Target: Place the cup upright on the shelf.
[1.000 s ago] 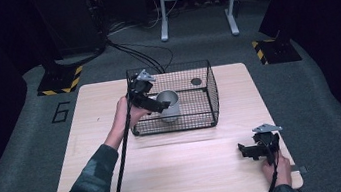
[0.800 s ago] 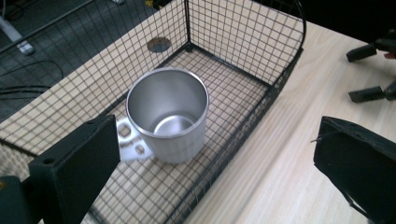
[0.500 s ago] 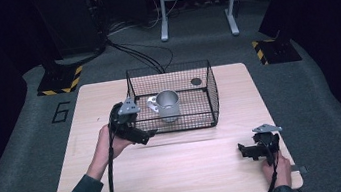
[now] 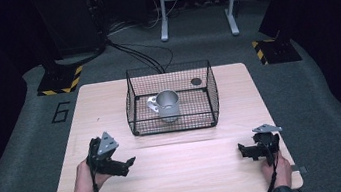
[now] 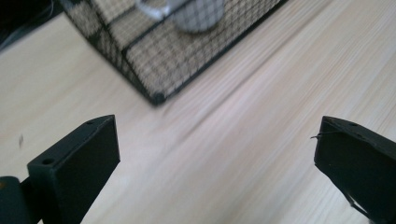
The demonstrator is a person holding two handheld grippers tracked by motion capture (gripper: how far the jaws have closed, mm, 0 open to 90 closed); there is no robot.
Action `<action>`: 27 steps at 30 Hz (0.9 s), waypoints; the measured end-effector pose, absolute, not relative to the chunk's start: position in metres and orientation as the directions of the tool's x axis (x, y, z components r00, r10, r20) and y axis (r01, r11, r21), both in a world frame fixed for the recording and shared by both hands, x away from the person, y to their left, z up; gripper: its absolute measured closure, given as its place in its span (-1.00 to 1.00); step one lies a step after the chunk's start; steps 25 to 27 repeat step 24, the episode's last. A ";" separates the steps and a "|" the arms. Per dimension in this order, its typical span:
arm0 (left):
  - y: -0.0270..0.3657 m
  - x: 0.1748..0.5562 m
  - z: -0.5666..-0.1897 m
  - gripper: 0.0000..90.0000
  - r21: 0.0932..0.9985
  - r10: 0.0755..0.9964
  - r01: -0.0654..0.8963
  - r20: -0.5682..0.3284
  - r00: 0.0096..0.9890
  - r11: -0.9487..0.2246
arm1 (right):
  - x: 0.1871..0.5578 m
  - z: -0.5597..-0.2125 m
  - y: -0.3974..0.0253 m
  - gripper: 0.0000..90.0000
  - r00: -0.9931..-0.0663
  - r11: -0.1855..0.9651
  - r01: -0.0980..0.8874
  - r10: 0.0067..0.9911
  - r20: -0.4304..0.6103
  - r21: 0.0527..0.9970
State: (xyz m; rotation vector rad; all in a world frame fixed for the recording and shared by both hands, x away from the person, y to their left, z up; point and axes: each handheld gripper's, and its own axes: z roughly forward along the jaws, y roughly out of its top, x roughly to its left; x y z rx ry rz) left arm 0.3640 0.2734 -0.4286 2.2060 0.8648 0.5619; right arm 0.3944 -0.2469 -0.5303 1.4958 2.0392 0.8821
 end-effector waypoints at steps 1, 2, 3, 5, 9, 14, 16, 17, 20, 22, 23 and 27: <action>0.280 0.362 -0.436 -1.00 0.737 0.738 0.440 0.119 0.664 -0.514 | 0.394 -0.530 -0.247 -1.00 -0.303 0.203 0.659 0.953 0.009 0.724; 0.288 0.361 -0.443 -1.00 0.730 0.750 0.461 0.106 0.653 -0.505 | 0.394 -0.530 -0.247 -1.00 -0.303 0.203 0.659 0.953 0.009 0.724; 0.303 0.359 -0.458 -1.00 0.734 0.780 0.492 0.079 0.621 -0.467 | 0.394 -0.530 -0.247 -1.00 -0.304 0.203 0.658 0.953 0.009 0.725; 0.316 0.357 -0.470 -1.00 0.736 0.803 0.519 0.055 0.593 -0.434 | 0.394 -0.530 -0.247 -1.00 -0.304 0.203 0.658 0.953 0.008 0.725; 0.334 0.358 -0.493 -1.00 0.715 0.847 0.590 0.004 0.532 -0.375 | 0.394 -0.530 -0.247 -1.00 -0.304 0.203 0.658 0.953 0.008 0.725; 0.346 0.362 -0.517 -1.00 0.703 0.881 0.640 -0.041 0.472 -0.310 | 0.394 -0.530 -0.247 -1.00 -0.303 0.203 0.659 0.953 0.009 0.725; 0.346 0.363 -0.521 -1.00 0.688 0.881 0.647 -0.026 0.473 -0.327 | 0.394 -0.530 -0.247 -1.00 -0.303 0.203 0.658 0.953 0.009 0.725; 0.346 0.364 -0.523 -1.00 0.680 0.880 0.651 -0.018 0.475 -0.338 | 0.394 -0.530 -0.247 -1.00 -0.303 0.203 0.659 0.953 0.009 0.725; 0.349 0.365 -0.526 -1.00 0.667 0.874 0.644 0.023 0.485 -0.375 | 0.394 -0.530 -0.247 -1.00 -0.304 0.203 0.658 0.953 0.009 0.725; 0.351 0.365 -0.529 -1.00 0.689 0.883 0.636 0.013 0.469 -0.348 | 0.394 -0.530 -0.247 -1.00 -0.303 0.202 0.659 0.953 0.009 0.725; 0.351 0.364 -0.530 -1.00 0.704 0.887 0.627 0.007 0.462 -0.332 | 0.394 -0.530 -0.247 -1.00 -0.303 0.203 0.659 0.953 0.009 0.725; 0.352 0.364 -0.532 -1.00 0.717 0.887 0.615 0.011 0.461 -0.329 | 0.394 -0.530 -0.247 -1.00 -0.304 0.204 0.658 0.953 0.008 0.725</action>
